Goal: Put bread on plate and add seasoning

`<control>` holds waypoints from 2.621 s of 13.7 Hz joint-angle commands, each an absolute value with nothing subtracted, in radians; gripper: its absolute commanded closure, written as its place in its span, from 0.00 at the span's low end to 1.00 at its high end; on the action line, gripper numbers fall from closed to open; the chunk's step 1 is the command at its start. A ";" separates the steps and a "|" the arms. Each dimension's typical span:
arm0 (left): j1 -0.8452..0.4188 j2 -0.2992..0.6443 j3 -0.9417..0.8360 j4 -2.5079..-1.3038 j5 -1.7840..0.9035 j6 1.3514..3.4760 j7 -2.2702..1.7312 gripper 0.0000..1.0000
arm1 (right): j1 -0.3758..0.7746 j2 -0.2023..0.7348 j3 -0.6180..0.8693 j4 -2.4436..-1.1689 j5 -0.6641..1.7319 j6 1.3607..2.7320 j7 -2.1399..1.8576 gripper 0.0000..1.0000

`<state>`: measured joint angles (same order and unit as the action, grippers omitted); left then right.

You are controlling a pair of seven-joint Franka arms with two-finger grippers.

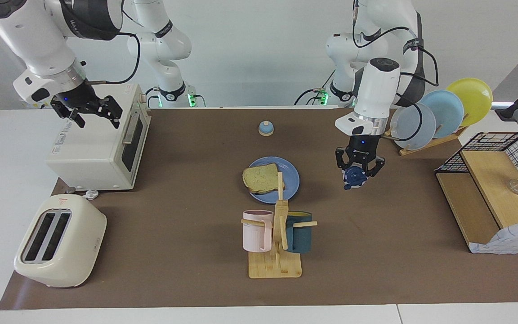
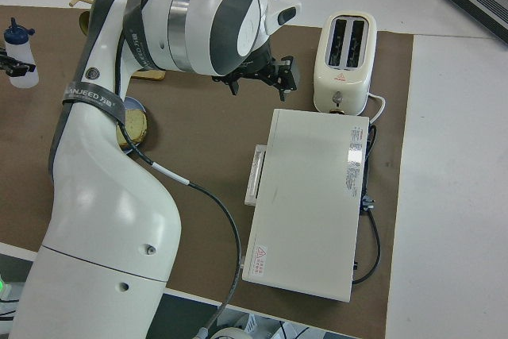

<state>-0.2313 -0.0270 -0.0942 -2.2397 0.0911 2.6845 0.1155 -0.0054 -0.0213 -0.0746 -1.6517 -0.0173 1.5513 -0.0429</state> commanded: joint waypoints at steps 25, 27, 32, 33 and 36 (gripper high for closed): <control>-0.187 0.135 -0.094 -2.517 0.057 3.502 -0.118 1.00 | -0.012 -0.031 -0.071 -1.666 -0.018 1.562 -0.067 0.00; -0.184 0.187 -0.089 -2.441 0.064 3.504 -0.109 1.00 | -0.012 -0.031 -0.071 -1.666 -0.018 1.562 -0.067 0.00; -0.183 0.230 -0.089 -2.430 0.081 3.504 -0.080 1.00 | -0.012 -0.031 -0.071 -1.666 -0.018 1.562 -0.067 0.00; -0.178 0.238 -0.087 -2.428 0.107 3.504 -0.077 1.00 | -0.012 -0.031 -0.071 -1.666 -0.018 1.562 -0.067 0.00; -0.161 0.245 -0.086 -2.424 0.135 3.505 -0.077 1.00 | -0.012 -0.029 -0.071 -1.666 -0.018 1.562 -0.067 0.00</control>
